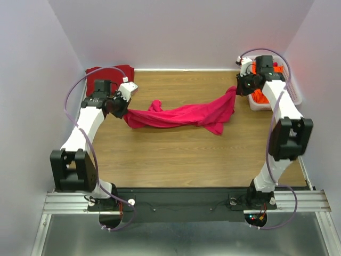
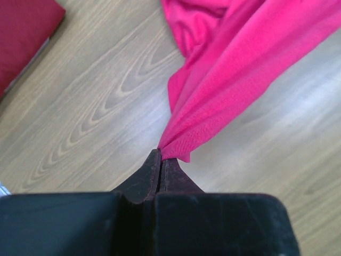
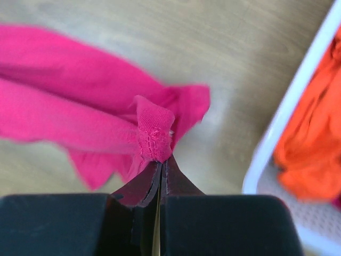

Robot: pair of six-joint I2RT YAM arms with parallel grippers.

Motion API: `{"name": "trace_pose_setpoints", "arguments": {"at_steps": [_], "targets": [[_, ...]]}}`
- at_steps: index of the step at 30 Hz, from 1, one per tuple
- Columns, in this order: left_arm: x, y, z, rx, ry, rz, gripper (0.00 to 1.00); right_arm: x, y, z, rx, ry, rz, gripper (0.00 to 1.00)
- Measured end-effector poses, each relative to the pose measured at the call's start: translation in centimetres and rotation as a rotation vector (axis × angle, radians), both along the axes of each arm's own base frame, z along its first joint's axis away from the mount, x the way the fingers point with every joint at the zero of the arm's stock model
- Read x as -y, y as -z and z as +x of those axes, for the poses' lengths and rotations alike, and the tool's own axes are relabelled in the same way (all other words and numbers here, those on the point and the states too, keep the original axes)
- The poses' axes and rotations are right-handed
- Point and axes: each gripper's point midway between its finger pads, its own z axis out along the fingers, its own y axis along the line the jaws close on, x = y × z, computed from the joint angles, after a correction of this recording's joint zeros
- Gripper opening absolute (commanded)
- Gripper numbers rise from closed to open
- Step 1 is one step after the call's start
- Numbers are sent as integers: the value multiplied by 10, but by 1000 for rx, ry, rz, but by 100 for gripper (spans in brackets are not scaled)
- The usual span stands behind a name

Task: Fold and stack the t-shirts
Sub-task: Flatten the tshirt out

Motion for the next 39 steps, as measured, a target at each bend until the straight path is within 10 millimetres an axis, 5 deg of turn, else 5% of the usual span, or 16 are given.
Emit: {"name": "trace_pose_setpoints", "arguments": {"at_steps": [4,7,8,11,14,18,20,28,33,39], "targets": [[-4,32,28,-68,-59,6,0,0,36,45,-49,25,23,2],[-6,52,48,-104,-99,1,0,-2,62,70,-82,59,42,17],[-7,58,56,-112,-123,0,0,-2,67,77,-90,77,48,29],[-11,62,76,-99,-180,3,0,-3,66,95,-73,120,67,52],[-17,63,91,-75,-236,6,0,-6,53,98,-56,147,101,55],[-20,62,98,-59,-274,1,0,-14,43,74,-69,147,153,49],[-20,61,99,-59,-279,-7,0,-22,47,45,-117,137,190,47],[-15,61,98,-67,-268,-32,0,-53,121,-50,-437,91,340,46],[-14,62,97,-71,-263,-37,0,-60,141,-68,-517,97,377,50],[-13,66,94,-84,-261,-38,0,-60,148,-59,-503,118,385,49]]}}
